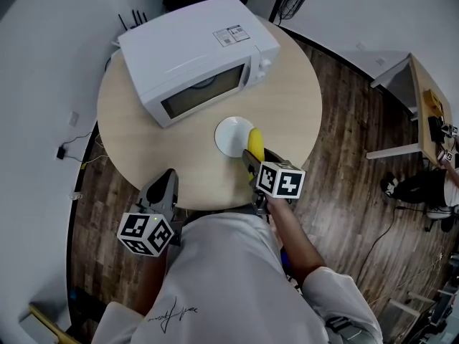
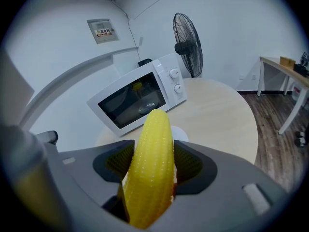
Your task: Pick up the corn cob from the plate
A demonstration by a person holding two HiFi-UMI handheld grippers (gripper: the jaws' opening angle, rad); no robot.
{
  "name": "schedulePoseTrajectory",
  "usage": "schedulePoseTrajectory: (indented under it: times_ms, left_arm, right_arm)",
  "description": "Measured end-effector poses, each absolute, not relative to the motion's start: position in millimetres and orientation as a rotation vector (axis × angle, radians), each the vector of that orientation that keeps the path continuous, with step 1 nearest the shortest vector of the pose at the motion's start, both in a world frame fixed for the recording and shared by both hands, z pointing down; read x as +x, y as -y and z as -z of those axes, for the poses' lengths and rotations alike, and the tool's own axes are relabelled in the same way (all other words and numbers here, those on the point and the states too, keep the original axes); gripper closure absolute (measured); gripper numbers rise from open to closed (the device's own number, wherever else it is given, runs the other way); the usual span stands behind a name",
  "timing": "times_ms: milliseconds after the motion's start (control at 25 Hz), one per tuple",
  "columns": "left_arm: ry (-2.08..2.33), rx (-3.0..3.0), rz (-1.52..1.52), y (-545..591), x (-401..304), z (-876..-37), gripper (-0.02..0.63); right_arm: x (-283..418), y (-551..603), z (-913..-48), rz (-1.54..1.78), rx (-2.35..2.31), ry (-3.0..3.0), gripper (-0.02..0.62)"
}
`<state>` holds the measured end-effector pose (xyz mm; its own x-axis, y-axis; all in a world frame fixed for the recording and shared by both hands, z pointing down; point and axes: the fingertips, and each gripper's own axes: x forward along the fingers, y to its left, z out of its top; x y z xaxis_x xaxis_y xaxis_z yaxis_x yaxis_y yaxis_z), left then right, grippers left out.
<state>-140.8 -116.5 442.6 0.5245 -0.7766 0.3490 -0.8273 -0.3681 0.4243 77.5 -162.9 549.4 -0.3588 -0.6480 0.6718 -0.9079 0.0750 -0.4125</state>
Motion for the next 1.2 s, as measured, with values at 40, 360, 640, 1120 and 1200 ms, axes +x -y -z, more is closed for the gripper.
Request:
schedulePoseTrajectory:
  times_ms: [40, 360, 640, 1120, 1200]
  left_arm:
    - [1.300, 2.210, -0.121, 117, -141, -443, 0.609]
    - [1.304, 2.200, -0.134, 116, -147, -448, 0.609]
    - [1.310, 2.195, -0.149, 115, -149, -452, 0.609]
    - [1.337, 2.179, -0.168, 120, -163, -459, 0.612]
    - [1.340, 2.181, -0.187, 121, -165, -460, 0.614]
  right_arm:
    - [78, 162, -548, -1.169, 1.556, 2.050, 0.327]
    - [81, 150, -531, -1.127, 1.594, 2.084, 0.327]
    - [81, 140, -516, -1.077, 1.607, 2.108, 0.327]
    - [80, 129, -495, -1.022, 1.645, 2.154, 0.327]
    - [80, 128, -490, -0.999, 1.656, 2.168, 0.327]
